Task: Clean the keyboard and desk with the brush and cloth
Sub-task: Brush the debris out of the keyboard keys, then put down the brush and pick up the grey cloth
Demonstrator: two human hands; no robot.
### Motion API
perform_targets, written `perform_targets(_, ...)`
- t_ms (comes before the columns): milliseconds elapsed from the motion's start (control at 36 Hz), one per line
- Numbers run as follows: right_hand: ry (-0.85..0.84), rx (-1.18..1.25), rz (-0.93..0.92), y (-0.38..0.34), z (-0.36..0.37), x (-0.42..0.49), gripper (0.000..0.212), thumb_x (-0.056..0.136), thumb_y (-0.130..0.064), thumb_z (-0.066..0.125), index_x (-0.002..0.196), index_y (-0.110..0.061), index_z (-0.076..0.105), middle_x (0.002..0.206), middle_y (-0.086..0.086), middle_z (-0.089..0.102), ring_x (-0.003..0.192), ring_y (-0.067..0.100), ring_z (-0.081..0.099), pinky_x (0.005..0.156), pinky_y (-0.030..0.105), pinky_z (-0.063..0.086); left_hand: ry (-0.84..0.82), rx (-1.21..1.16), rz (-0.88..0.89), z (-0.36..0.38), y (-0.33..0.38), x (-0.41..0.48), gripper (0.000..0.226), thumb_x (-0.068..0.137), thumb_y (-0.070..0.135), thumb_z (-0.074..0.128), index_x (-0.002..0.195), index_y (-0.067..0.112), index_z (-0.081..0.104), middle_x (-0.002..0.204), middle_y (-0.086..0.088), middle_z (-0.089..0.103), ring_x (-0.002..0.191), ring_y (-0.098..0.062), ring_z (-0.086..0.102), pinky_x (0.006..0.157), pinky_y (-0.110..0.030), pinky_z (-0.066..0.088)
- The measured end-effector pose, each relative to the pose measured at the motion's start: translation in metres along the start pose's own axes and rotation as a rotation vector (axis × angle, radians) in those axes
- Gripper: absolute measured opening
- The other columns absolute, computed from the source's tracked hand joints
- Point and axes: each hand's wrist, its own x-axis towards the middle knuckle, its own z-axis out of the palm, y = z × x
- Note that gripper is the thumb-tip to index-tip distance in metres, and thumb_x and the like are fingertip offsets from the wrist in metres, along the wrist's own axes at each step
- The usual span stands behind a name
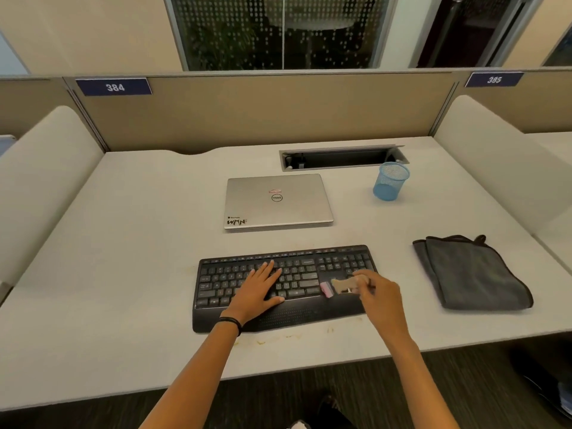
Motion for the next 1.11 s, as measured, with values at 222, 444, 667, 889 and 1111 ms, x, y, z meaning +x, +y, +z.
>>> perform_targets(222, 0.204, 0.051, -0.042, 0.035, -0.036, 0.042, 0.025, 0.09, -0.007, 0.055, 0.113, -0.004, 0.063, 0.108, 0.008, 0.066, 0.098, 0.018, 0.061, 0.082, 0.019, 0.049, -0.084, 0.006, 0.092, -0.002, 0.016, 0.037, 0.108, 0.062, 0.089, 0.009, 0.15, 0.026, 0.001, 0.148, 0.007, -0.022, 0.14, -0.01, -0.016, 0.11, -0.026, -0.014)
perform_targets(444, 0.195, -0.014, -0.075, 0.08, -0.049, 0.082, 0.03, 0.093, -0.003, 0.05, 0.119, -0.011, 0.062, 0.097, -0.008, 0.063, 0.078, 0.004, 0.056, 0.08, 0.01, 0.044, -0.119, 0.01, 0.154, -0.003, 0.045, 0.076, 0.103, 0.067, 0.081, 0.023, 0.151, 0.024, 0.004, 0.157, 0.0, -0.011, 0.135, -0.006, -0.018, 0.11, -0.024, -0.015)
perform_targets(667, -0.05, -0.11, 0.086, 0.146, -0.032, 0.109, 0.04, 0.096, -0.011, 0.045, 0.136, -0.005, 0.044, 0.136, 0.008, 0.05, 0.125, 0.022, 0.047, 0.106, 0.027, 0.033, -0.143, 0.018, 0.191, -0.005, 0.062, 0.106, 0.103, 0.067, 0.08, 0.026, 0.151, 0.024, 0.006, 0.158, -0.001, -0.01, 0.138, -0.006, -0.016, 0.11, -0.022, -0.013)
perform_targets(889, -0.265, -0.221, 0.074, 0.168, -0.024, 0.125, 0.048, 0.097, -0.02, 0.043, 0.143, -0.011, 0.031, 0.146, 0.005, 0.037, 0.132, 0.018, 0.04, 0.106, 0.019, 0.025, -0.163, 0.019, 0.225, -0.005, 0.065, 0.119, 0.103, 0.065, 0.08, 0.029, 0.151, 0.026, 0.007, 0.152, 0.009, -0.016, 0.136, -0.003, -0.018, 0.109, -0.021, -0.016)
perform_targets(1111, -0.279, -0.225, 0.051, 0.176, -0.033, 0.129, 0.049, 0.097, -0.01, 0.044, 0.143, -0.009, 0.029, 0.141, 0.002, 0.043, 0.125, 0.016, 0.046, 0.103, 0.016, 0.029, -0.149, 0.009, 0.238, -0.006, 0.064, 0.116, 0.094, 0.074, 0.074, 0.032, 0.15, 0.026, 0.004, 0.149, 0.014, -0.015, 0.137, -0.001, -0.019, 0.107, -0.016, -0.017)
